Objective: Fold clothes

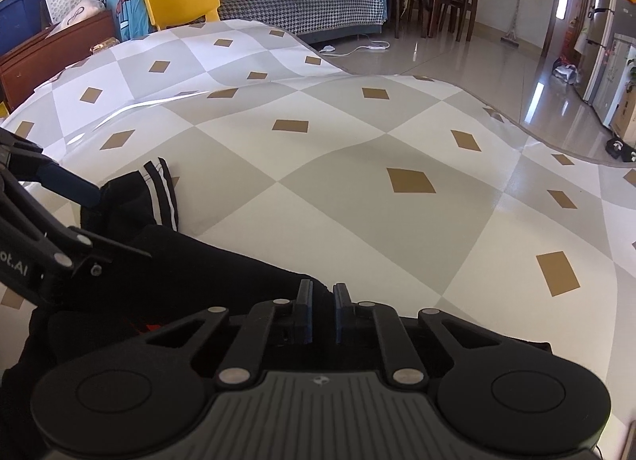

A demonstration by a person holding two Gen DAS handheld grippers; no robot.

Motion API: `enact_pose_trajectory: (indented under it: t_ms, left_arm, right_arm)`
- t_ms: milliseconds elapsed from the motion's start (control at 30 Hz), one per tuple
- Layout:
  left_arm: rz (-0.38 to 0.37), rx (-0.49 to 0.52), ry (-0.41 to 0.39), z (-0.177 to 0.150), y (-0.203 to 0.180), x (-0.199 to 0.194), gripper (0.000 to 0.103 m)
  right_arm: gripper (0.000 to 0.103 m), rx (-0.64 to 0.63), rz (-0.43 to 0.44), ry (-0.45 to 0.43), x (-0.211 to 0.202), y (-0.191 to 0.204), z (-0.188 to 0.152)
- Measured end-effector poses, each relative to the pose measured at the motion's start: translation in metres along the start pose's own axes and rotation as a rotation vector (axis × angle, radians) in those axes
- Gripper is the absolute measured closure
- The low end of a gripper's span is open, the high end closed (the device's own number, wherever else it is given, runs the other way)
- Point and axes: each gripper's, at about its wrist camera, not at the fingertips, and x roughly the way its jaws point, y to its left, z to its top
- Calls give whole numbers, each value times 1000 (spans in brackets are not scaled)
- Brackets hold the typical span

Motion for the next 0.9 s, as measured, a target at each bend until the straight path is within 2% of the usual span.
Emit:
enact_pose_trajectory:
  t_ms: [100, 233, 500, 533, 667, 833, 900]
  left_arm:
    - [25, -39, -34, -9, 5, -10, 3]
    - [13, -161, -85, -11, 25, -22, 3]
    - [50, -170, -186, -9, 26, -34, 0]
    - [53, -170, -196, -9, 26, -35, 0]
    - [38, -130, -139, -22, 13, -20, 0]
    - [111, -37, -70, -44, -3, 1, 0]
    - [116, -28, -61, -50, -4, 4, 0]
  right_arm:
    - [93, -9, -2, -44, -17, 4, 4]
    - [93, -51, -9, -99, -44, 15, 2]
    - [93, -209, -23, -172, -102, 58, -21]
    - [93, -226, -21, -171, -107, 64, -26]
    - [93, -294, -10, -122, -112, 82, -52]
    - [93, -390, 7, -13, -101, 94, -83]
    - [93, -395, 17, 19, -97, 94, -89]
